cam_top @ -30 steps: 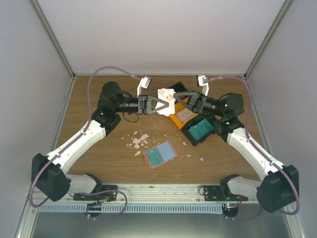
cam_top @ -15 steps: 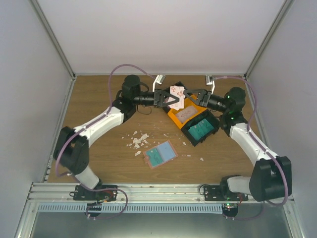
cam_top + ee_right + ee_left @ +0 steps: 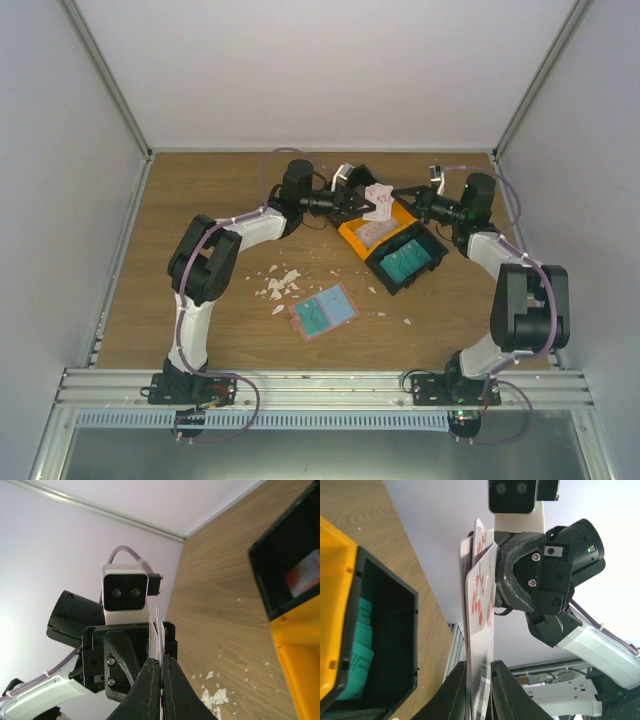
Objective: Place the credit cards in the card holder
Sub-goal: Pick up the credit card from the storage box.
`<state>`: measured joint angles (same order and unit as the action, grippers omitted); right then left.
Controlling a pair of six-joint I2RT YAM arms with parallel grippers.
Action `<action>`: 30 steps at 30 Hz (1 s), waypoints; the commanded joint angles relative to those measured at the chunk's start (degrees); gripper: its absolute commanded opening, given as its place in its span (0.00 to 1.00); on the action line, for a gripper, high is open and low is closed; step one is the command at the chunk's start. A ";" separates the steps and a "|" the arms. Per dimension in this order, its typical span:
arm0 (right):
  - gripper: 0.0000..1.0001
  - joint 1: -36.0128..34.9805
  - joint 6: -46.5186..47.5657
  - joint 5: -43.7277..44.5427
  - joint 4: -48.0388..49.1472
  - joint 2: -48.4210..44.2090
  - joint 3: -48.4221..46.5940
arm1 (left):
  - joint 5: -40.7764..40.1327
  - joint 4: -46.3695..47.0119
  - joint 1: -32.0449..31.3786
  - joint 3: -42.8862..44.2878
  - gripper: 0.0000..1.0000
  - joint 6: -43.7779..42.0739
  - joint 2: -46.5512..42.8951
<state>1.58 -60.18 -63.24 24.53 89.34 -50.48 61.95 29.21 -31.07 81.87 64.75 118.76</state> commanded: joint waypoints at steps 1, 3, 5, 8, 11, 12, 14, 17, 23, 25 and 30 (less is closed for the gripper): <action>0.00 2.33 2.05 1.01 -0.82 3.08 -1.42 | 1.63 5.98 1.08 2.63 0.17 2.65 2.51; 0.01 2.46 1.95 0.77 -0.23 4.32 -1.34 | 1.15 5.87 1.18 2.60 0.17 2.63 3.38; 0.01 2.48 1.91 0.75 0.09 5.25 -1.28 | 1.00 5.42 1.26 2.82 0.15 2.30 4.15; 0.01 2.84 1.35 0.88 0.90 6.57 -1.22 | 0.63 4.98 1.36 3.01 0.13 2.32 5.46; 0.01 3.21 0.37 0.99 2.05 7.97 -0.99 | 0.51 4.69 1.36 3.08 0.13 2.40 6.65; 0.01 3.37 0.02 1.01 2.52 8.36 -0.87 | 0.56 4.55 1.36 3.01 0.13 2.36 6.99; 0.01 3.66 -0.72 0.96 3.43 9.16 -0.89 | 0.54 4.51 1.34 2.76 0.13 2.40 7.58; 0.01 3.79 -1.16 1.01 3.94 10.21 -1.47 | 0.70 5.44 1.28 2.73 0.13 3.16 8.29; 0.01 3.97 -1.26 1.64 3.56 11.82 -2.48 | 0.78 6.31 0.93 2.24 0.13 3.63 8.84; 0.01 4.03 -2.27 1.46 4.86 12.19 -2.39 | 0.88 6.77 0.77 1.88 0.13 3.92 8.94; 0.01 4.02 -1.73 1.76 4.38 12.64 -2.89 | 1.04 6.97 0.57 1.29 0.09 4.18 8.88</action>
<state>4.78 -62.43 -63.00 27.90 101.06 -51.55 61.87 32.03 -30.13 83.35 68.93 127.15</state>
